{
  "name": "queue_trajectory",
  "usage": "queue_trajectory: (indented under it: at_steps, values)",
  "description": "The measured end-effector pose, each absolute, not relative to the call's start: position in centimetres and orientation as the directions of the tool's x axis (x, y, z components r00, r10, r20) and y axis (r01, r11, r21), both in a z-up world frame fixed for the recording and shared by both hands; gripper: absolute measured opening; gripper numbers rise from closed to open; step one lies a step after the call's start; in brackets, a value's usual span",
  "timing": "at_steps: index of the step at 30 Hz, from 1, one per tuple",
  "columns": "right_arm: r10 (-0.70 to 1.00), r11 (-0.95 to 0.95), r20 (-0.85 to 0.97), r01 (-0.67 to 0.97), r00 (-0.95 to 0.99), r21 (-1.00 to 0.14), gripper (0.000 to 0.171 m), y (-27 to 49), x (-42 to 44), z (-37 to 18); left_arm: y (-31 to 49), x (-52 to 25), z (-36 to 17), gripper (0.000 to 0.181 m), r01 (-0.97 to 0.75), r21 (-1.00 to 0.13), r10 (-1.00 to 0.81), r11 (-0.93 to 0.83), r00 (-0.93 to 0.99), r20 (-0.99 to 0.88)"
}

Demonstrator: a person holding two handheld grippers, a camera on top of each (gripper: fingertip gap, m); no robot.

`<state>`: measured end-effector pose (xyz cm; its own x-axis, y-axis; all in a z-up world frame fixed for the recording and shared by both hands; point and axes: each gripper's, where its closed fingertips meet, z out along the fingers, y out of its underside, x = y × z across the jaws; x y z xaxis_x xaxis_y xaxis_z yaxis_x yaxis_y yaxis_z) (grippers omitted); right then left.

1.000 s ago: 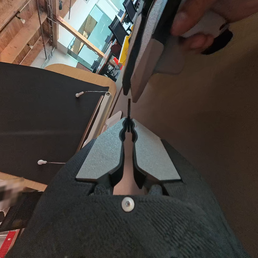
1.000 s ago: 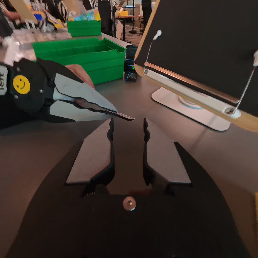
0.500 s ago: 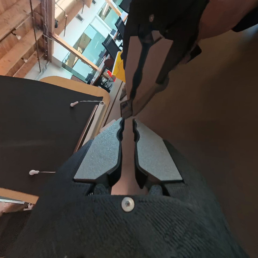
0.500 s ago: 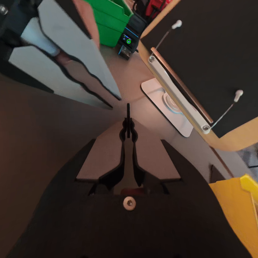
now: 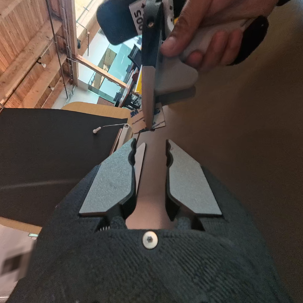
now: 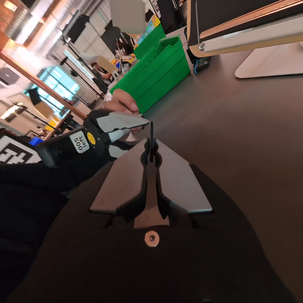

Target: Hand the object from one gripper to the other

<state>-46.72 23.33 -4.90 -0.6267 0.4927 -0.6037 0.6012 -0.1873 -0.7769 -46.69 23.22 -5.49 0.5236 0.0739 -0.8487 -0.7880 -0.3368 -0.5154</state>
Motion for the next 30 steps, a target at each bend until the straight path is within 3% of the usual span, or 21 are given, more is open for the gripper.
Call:
queue_trajectory:
  at_steps: [9, 24, 30]
  values:
    - [0.395, -0.213, -0.648, 0.621, -0.651, -0.754, 0.001, 21.7, -46.1, -4.4, 23.5, -46.4, -4.3, 0.048, -0.676, -0.686, 0.136, -0.27, 0.679, -0.722]
    - [0.372, -0.197, -0.647, 0.624, -0.666, -0.756, 0.006, 21.3, -45.7, -4.5, 23.6, -46.0, -4.3, 0.042, -0.691, -0.675, 0.104, -0.259, 0.675, -0.73]
    - [0.457, -0.249, -0.554, 0.497, -0.696, -0.831, 0.032, 23.4, -46.6, -2.6, 23.0, -46.9, -3.6, 0.042, -0.342, -0.924, 0.077, -0.172, 0.93, -0.359]
